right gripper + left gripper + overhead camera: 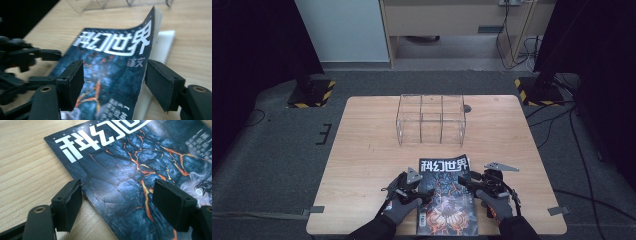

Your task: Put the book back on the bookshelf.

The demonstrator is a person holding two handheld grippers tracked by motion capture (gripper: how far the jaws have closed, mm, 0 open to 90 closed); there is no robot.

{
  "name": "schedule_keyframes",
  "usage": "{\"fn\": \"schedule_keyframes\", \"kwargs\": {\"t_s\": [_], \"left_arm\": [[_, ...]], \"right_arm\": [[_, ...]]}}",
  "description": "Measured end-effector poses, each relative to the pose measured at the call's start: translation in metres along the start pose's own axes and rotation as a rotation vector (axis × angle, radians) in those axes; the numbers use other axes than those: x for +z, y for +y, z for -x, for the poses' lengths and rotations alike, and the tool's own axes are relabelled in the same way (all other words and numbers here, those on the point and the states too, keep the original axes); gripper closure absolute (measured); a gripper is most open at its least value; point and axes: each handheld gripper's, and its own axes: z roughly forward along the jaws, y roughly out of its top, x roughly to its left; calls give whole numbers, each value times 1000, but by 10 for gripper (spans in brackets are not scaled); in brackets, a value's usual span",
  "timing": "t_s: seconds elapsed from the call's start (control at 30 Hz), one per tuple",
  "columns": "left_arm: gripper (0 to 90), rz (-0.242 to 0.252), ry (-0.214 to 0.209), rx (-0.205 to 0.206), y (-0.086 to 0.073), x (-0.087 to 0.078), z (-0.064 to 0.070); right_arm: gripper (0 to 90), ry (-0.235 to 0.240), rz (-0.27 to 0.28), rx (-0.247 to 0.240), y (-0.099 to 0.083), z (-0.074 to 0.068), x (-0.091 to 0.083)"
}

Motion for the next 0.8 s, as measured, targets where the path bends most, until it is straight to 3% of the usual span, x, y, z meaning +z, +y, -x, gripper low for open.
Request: {"fn": "schedule_keyframes", "kwargs": {"t_s": [0.1,0.13,0.27,0.43,0.53,0.73,0.8], "left_arm": [[233,1,0,-1,0,0,0],[233,2,0,0,0,0,0],[234,3,-3,0,-1,0,-1],[236,5,-7,1,-1,0,-1],[236,6,-8,2,-1,0,-1],[237,6,-11,2,-1,0,-2],[235,7,-14,-1,-1,0,-2]], "right_arm": [[341,45,-1,1,1,-4,-1],[350,82,-36,-10,0,-9,2],[341,46,-109,-81,-4,-13,10],[378,16,-164,-111,-5,-7,17],[395,24,-167,-105,-4,-6,19],[459,32,-175,-140,-1,-7,25],[538,11,-177,-151,0,-6,24]]}}
